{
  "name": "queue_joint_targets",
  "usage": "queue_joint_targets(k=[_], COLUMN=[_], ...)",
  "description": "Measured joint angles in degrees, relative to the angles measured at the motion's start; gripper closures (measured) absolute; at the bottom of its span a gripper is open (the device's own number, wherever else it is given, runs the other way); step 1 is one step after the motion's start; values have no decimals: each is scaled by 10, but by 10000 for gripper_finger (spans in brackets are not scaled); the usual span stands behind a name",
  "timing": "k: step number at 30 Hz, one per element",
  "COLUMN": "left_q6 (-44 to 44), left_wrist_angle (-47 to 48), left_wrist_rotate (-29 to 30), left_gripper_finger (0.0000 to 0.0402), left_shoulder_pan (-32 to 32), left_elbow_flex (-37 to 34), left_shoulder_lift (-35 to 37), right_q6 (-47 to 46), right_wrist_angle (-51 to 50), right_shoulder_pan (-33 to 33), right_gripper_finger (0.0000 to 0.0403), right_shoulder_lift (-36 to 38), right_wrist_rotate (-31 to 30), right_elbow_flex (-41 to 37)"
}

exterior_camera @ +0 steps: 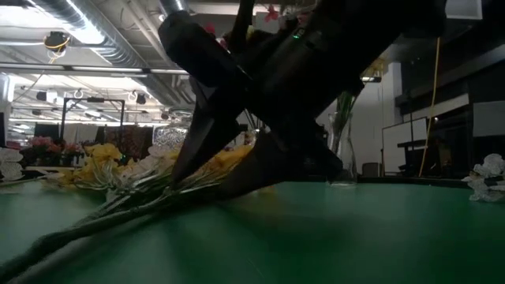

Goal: Sort flowers into vase by color
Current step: Put the right yellow flower into the right transparent vase

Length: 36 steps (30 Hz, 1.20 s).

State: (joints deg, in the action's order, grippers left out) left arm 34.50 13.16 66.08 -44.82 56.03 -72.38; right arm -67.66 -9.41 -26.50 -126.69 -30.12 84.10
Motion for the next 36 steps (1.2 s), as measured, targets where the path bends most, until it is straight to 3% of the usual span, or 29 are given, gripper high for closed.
queue_joint_targets(k=[7, 25, 36], left_q6=[1, -1, -5], left_wrist_angle=[3, 3, 3], left_wrist_rotate=[0, -22, -22], left_gripper_finger=[249, 249, 249], left_shoulder_pan=[-2, -2, -2], left_elbow_flex=[0, 0, 0], left_shoulder_lift=[0, 0, 0], right_q6=[-1, -8, -8], right_wrist_angle=[-2, 3, 3], right_shoulder_pan=[-1, -1, -1], right_gripper_finger=[185, 185, 185], right_shoulder_lift=[0, 1, 1], right_wrist_rotate=[-8, 60, 53], right_elbow_flex=[4, 4, 4])
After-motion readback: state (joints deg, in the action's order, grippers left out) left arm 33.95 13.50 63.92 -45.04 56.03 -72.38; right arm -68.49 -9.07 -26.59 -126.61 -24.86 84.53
